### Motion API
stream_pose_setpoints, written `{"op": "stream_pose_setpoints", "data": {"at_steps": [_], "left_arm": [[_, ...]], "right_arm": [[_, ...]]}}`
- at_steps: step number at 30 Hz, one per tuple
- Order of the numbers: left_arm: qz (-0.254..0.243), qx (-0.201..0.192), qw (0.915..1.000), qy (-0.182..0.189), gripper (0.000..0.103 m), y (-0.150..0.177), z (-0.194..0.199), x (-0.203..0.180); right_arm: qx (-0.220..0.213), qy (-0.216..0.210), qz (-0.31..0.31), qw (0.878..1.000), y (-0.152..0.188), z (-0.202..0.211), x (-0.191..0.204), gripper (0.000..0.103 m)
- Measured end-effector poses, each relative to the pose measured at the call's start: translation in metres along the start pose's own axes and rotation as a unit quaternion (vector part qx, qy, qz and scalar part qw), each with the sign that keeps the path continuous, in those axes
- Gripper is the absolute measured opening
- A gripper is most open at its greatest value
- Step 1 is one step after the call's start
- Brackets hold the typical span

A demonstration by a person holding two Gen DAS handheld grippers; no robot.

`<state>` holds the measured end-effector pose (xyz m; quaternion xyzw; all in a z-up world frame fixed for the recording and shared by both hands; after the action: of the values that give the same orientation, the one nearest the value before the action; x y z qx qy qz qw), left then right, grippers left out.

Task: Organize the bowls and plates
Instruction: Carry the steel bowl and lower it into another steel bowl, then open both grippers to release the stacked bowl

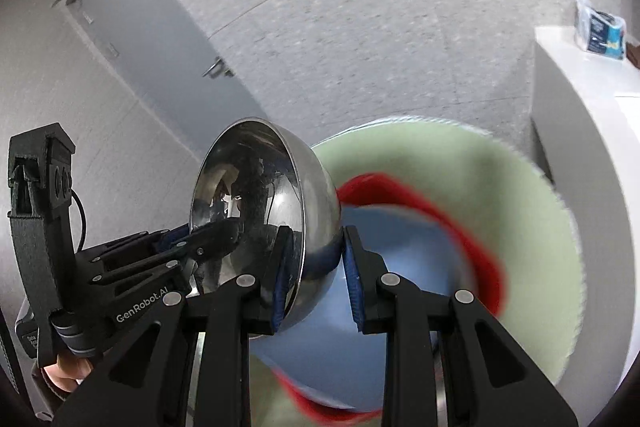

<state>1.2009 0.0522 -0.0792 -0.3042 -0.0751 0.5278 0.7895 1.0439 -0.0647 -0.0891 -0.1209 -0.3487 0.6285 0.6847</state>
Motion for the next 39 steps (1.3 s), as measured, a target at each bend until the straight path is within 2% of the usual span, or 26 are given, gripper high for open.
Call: {"op": "stream_pose_setpoints", "data": {"at_steps": [3, 7, 10, 14, 20, 32, 33, 35, 39], "left_arm": [[0.022, 0.000, 0.9997, -0.010, 0.012, 0.031, 0.035, 0.037], [0.053, 0.011, 0.9982, -0.024, 0.012, 0.064, 0.060, 0.083], [0.076, 0.026, 0.9963, -0.029, 0.012, 0.083, 0.060, 0.112], [0.099, 0.047, 0.9936, -0.028, 0.012, 0.106, 0.054, 0.138], [0.113, 0.060, 0.9915, -0.025, 0.012, 0.109, 0.034, 0.147], [0.134, 0.067, 0.9885, -0.017, 0.013, 0.106, -0.013, 0.157], [0.139, 0.065, 0.9880, -0.014, 0.014, 0.106, -0.015, 0.157], [0.149, 0.061, 0.9870, -0.008, 0.013, 0.107, -0.017, 0.156], [0.172, 0.047, 0.9840, -0.012, 0.017, 0.113, -0.015, 0.158]], "right_arm": [[0.021, -0.007, 0.018, 1.000, 0.014, -0.018, 0.037, 0.025], [0.057, -0.012, 0.047, 0.997, 0.034, -0.050, 0.079, 0.025], [0.088, -0.005, 0.070, 0.994, 0.051, -0.081, 0.102, 0.025], [0.116, 0.012, 0.091, 0.989, 0.066, -0.112, 0.113, 0.025], [0.134, 0.054, 0.126, 0.982, 0.076, -0.140, 0.114, 0.025], [0.107, 0.142, 0.211, 0.961, 0.084, -0.155, 0.124, 0.028], [0.103, 0.147, 0.218, 0.959, 0.084, -0.156, 0.125, 0.029], [0.100, 0.147, 0.229, 0.957, 0.088, -0.155, 0.129, 0.041], [0.090, 0.148, 0.236, 0.956, 0.088, -0.153, 0.130, 0.044]]}}
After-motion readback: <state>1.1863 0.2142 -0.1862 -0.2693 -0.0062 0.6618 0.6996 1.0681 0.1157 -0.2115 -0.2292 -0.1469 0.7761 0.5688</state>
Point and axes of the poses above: each gripper's, at about its wrist camera, not at the fingertips, and z roughly against the way its jaws point, x to its left, y to its underside, the point moved 8 cm from there along -z, roughly the way its jaws point, and after that the axes turned 8 degrees about y, right-handed, at the moved point
